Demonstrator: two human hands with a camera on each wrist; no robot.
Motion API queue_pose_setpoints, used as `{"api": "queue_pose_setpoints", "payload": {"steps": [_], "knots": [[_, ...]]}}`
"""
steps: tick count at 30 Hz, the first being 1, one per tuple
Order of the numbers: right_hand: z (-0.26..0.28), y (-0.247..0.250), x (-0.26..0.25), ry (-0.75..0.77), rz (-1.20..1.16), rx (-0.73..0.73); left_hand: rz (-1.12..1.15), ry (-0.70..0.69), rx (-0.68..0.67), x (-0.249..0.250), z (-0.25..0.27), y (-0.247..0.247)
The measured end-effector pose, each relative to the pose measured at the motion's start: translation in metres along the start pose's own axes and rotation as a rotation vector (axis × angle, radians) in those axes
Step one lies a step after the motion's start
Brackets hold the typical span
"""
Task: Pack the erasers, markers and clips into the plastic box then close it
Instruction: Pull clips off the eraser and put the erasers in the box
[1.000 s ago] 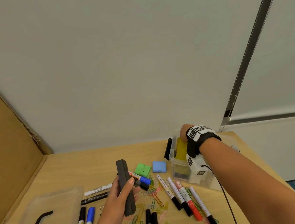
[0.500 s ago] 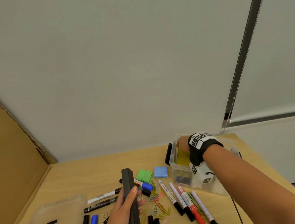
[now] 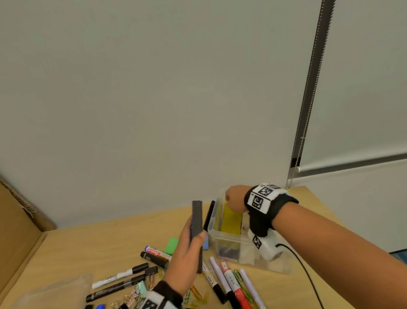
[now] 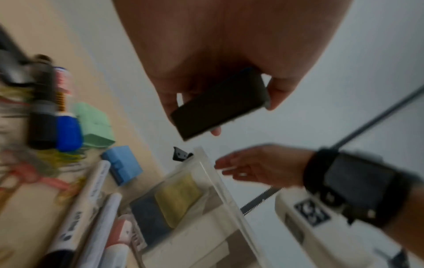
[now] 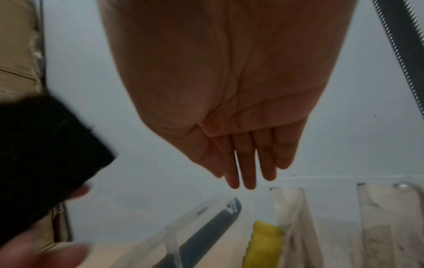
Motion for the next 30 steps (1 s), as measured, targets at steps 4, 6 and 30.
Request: {"api": "queue_pose_setpoints", "payload": {"steps": [4,6,30], "knots": [[0.008,0.011,-0.009,0.013,0.13,-0.117,-0.017,-0.085,-0.044,0.007,-0.024,-0.02],[0.073,0.042,-0.03,-0.092,0.181,-0.163,-0.066,-0.103,-0.064,0.001,-0.029,-0.022],[0.07,0.046,-0.062,-0.136,0.367,-0.27,-0.185,-0.227,-0.081,-0.021,-0.041,-0.018]]}}
Point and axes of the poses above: each hand's wrist, its own z-axis away from the middle knuckle, its own y-axis out of the back of the hand, x = y × z, the point moved 2 cm from there along -z, towards the middle knuckle, and after that the axes turned 6 degrees about -y, right-handed, at the moved point
